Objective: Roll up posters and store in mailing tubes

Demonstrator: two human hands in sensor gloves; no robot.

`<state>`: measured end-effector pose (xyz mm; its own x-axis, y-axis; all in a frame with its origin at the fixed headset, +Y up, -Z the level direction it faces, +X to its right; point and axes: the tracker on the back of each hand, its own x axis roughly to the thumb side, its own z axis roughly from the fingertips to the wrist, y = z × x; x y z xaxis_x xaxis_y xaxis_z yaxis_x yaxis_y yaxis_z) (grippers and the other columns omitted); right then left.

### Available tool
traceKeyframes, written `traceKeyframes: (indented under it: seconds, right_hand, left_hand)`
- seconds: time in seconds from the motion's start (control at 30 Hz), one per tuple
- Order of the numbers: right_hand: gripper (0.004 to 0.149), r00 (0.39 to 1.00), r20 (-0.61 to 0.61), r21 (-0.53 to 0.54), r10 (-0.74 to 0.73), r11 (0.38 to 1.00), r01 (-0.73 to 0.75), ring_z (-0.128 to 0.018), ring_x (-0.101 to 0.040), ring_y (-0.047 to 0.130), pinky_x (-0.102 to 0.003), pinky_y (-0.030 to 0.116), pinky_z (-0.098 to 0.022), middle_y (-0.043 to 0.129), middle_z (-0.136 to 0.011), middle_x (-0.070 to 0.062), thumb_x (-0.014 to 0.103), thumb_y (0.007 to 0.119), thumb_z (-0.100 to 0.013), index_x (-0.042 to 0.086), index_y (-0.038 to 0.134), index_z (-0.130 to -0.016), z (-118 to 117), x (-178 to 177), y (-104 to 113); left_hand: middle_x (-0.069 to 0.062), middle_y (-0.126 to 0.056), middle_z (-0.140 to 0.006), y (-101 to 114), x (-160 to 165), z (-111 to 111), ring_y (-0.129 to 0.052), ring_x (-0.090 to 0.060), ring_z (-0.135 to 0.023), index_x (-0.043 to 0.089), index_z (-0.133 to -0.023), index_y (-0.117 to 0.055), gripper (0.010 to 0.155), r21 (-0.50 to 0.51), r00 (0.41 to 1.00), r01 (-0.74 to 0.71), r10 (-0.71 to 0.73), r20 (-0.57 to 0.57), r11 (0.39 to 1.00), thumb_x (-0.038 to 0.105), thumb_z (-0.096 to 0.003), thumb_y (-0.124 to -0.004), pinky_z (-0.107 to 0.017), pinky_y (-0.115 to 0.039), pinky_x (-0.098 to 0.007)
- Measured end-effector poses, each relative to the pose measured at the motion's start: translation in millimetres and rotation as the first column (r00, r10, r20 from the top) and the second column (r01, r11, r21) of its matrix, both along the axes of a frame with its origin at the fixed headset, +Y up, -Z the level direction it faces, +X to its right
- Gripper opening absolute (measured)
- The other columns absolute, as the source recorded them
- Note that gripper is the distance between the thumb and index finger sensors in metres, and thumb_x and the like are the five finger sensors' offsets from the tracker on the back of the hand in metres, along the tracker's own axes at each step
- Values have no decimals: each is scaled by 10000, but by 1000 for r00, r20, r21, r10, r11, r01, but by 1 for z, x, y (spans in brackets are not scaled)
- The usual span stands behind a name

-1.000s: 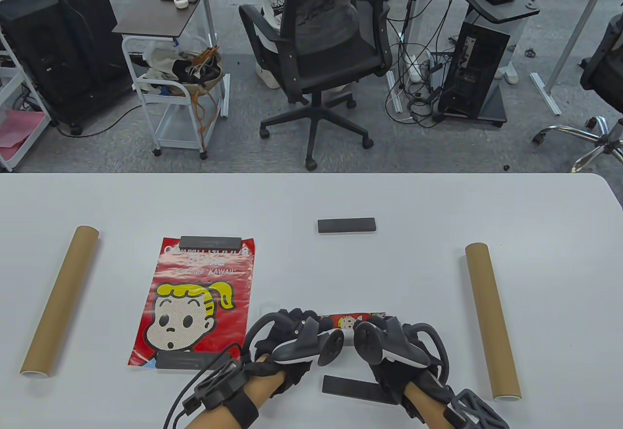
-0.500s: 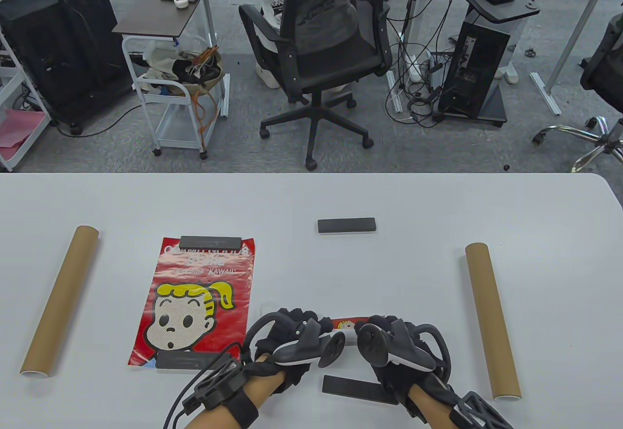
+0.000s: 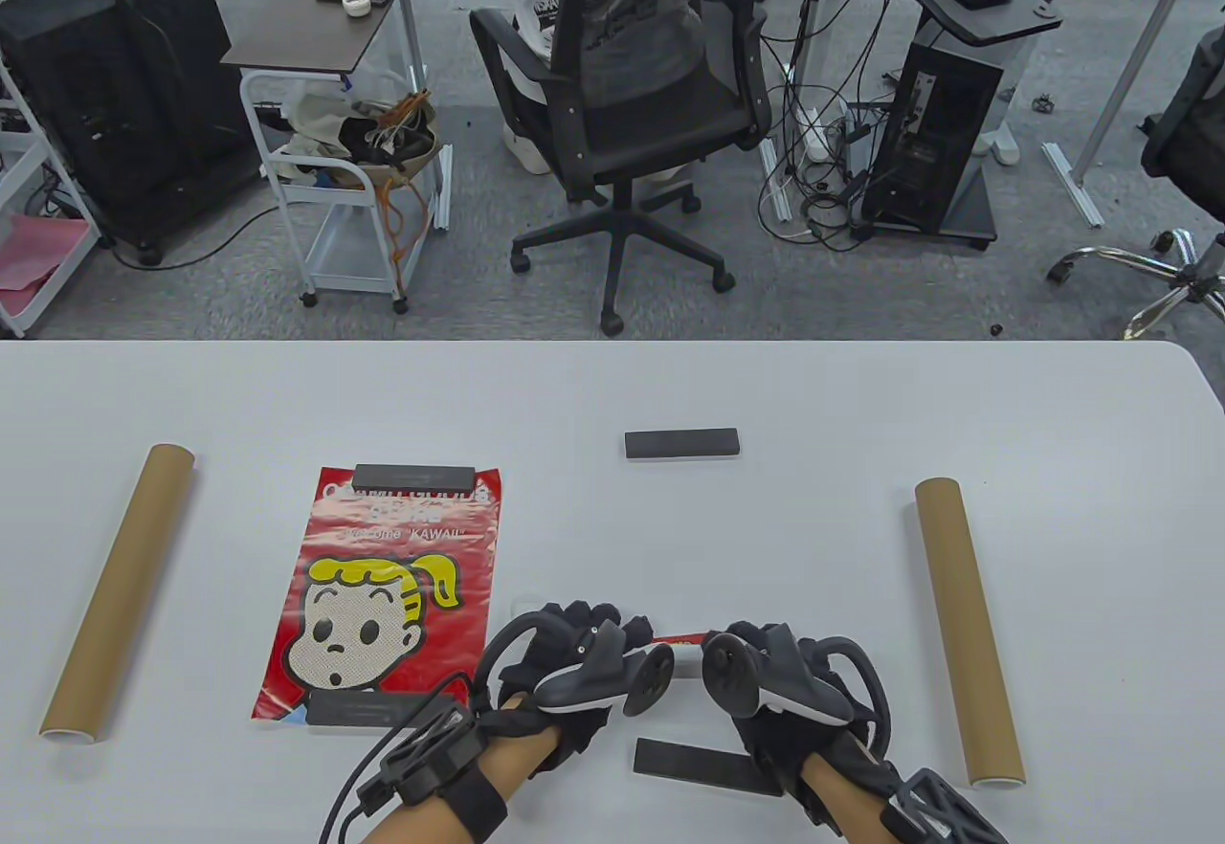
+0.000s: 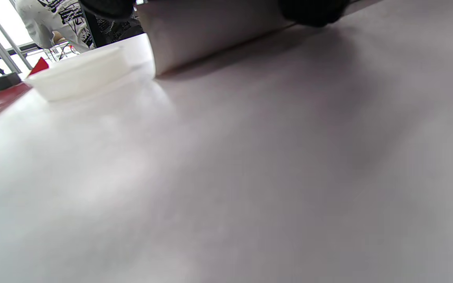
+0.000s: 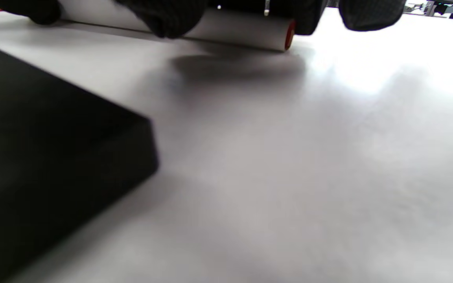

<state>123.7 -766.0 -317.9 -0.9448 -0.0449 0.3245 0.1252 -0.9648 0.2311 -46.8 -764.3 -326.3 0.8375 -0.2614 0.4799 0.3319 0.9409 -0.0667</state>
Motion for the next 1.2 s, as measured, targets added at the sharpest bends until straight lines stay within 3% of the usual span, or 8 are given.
traceKeyframes:
  seconds: [0.17, 0.27, 0.47, 0.63, 0.73, 0.87, 0.93, 1.2]
  right_hand:
    - [595, 1000, -12, 46, 0, 999, 0, -959, -449, 492, -684, 505, -655, 438, -1036, -125, 255, 706, -465, 223, 403, -975, 4, -1, 7]
    - [547, 999, -33, 33, -12, 999, 13, -931, -445, 567, -684, 529, -644, 538, -1007, -126, 250, 710, -460, 213, 489, -959, 7, -1, 8]
    - [595, 1000, 4, -25, 24, 999, -24, -970, -434, 474, -683, 506, -656, 434, -1037, -109, 246, 700, -469, 236, 386, -974, -3, -2, 0]
    - [544, 999, -36, 67, -32, 997, 35, -932, -443, 566, -682, 527, -647, 525, -1012, -123, 247, 709, -461, 221, 489, -957, 6, 1, 10]
    - [582, 1000, 2, 4, 26, 1000, -26, -947, -424, 555, -677, 534, -648, 491, -1025, -117, 247, 703, -467, 235, 412, -972, -1, 0, -2]
    - [578, 1000, 3, -25, 16, 1000, -16, -954, -433, 528, -683, 521, -650, 491, -1031, -124, 249, 699, -470, 242, 414, -973, -4, 1, 0]
    - [569, 1000, -12, 63, -11, 998, 12, -948, -445, 528, -683, 521, -650, 483, -1030, -136, 248, 707, -463, 235, 448, -969, 2, 2, 5]
    - [569, 1000, 0, 31, 32, 999, -32, -938, -430, 549, -674, 528, -651, 498, -1016, -116, 246, 705, -468, 235, 428, -965, -2, -2, -4]
  left_hand:
    - [-41, -757, -972, 2, 1, 0, -885, -297, -824, 330, -1007, -533, 572, -10, 1000, -18, 18, 11, 1000, 341, -472, -735, -664, -705, -578]
    - [-40, -738, -1000, 4, 1, 1, -868, -303, -857, 341, -1020, -529, 580, -17, 1000, -19, 20, 14, 1000, 349, -474, -725, -669, -698, -581]
    - [-43, -706, -1004, 1, 0, -1, -850, -300, -858, 339, -1021, -491, 590, 1, 1000, -9, 9, 7, 1000, 370, -480, -725, -674, -690, -576]
    - [-37, -741, -995, 3, 1, 1, -872, -301, -850, 336, -1015, -540, 573, -4, 1000, -26, 26, 18, 1000, 350, -473, -725, -666, -702, -579]
    - [-93, -573, -1088, 1, 1, -1, -758, -349, -934, 325, -1066, -409, 678, 4, 1000, -24, 24, 0, 1000, 402, -478, -737, -689, -651, -592]
    - [-37, -712, -999, 1, 1, -1, -852, -302, -861, 328, -1005, -524, 571, 4, 1000, -29, 29, 4, 1000, 369, -478, -740, -672, -694, -574]
    - [-36, -768, -965, 2, 2, 0, -896, -294, -821, 320, -990, -575, 550, 6, 999, -33, 33, 7, 999, 355, -468, -746, -657, -718, -572]
    - [-61, -658, -1045, -2, -2, -2, -804, -331, -907, 317, -1035, -520, 593, -47, 999, -18, 16, -27, 999, 389, -480, -716, -684, -666, -590]
